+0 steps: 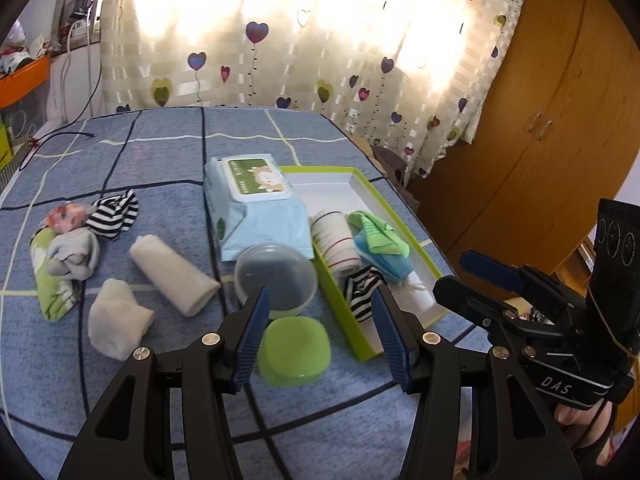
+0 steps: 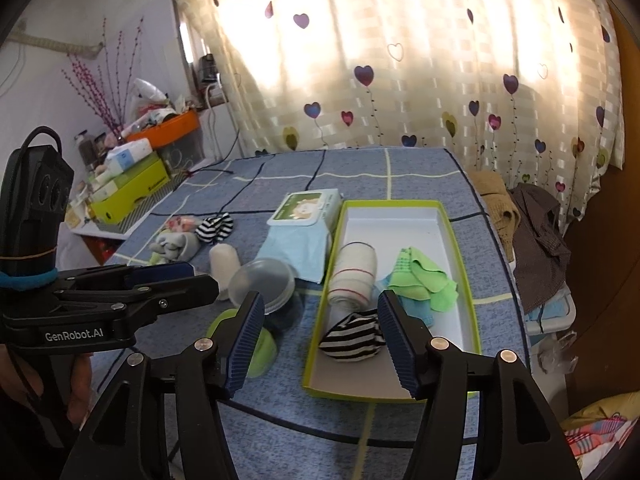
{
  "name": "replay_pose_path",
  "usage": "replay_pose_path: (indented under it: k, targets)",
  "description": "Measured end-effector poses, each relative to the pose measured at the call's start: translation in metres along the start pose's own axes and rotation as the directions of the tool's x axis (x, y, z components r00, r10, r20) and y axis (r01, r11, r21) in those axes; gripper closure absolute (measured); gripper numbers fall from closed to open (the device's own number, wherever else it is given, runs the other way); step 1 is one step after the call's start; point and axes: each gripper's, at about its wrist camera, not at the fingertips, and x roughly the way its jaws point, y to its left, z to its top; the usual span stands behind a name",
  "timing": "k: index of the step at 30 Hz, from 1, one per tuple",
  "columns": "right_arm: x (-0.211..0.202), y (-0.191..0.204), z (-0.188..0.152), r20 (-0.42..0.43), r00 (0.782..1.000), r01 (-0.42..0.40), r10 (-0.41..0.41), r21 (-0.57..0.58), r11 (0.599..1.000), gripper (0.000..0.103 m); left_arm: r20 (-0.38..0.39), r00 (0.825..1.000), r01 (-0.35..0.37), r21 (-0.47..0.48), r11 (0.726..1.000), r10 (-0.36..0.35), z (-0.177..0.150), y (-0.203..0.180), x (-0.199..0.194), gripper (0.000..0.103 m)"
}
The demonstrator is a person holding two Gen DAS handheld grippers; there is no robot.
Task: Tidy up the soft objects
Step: 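Withdraw both tools from the tray back over the remaining soft items, then grasp the white fuzzy sock with the left tool while the right tool grasps the white rolled cloth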
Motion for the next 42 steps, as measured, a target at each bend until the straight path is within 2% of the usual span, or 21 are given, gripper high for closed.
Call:
replay_pose_path:
  k: [13,25,34,42]
  targets:
    - [0.002,0.022,0.002,-0.005,1.0,-0.018,0.018,-0.038,0.999,0.042,0.018,0.999,-0.027,-0.047,0.999,0.028,-0.008,0.031,-0.017,0.049]
    - [0.019,0.049,0.008,-0.029,0.998,-0.063,0.061,-0.081,0.995,0.042,0.017,0.99,-0.134,-0.145,0.98,0.138,-0.024,0.091,-0.032,0.049]
    - [0.038,0.066,0.013,-0.06,0.995,-0.091,0.084,-0.12,0.989,0.042,0.006,0.982,-0.183,-0.203,0.962,0.188,-0.032,0.126,-0.029,0.049]
    - [0.053,0.074,0.017,-0.084,0.993,-0.096,0.085,-0.139,0.986,0.042,-0.033,0.976,-0.216,-0.177,0.96,0.214,-0.027,0.144,-0.003,0.049]
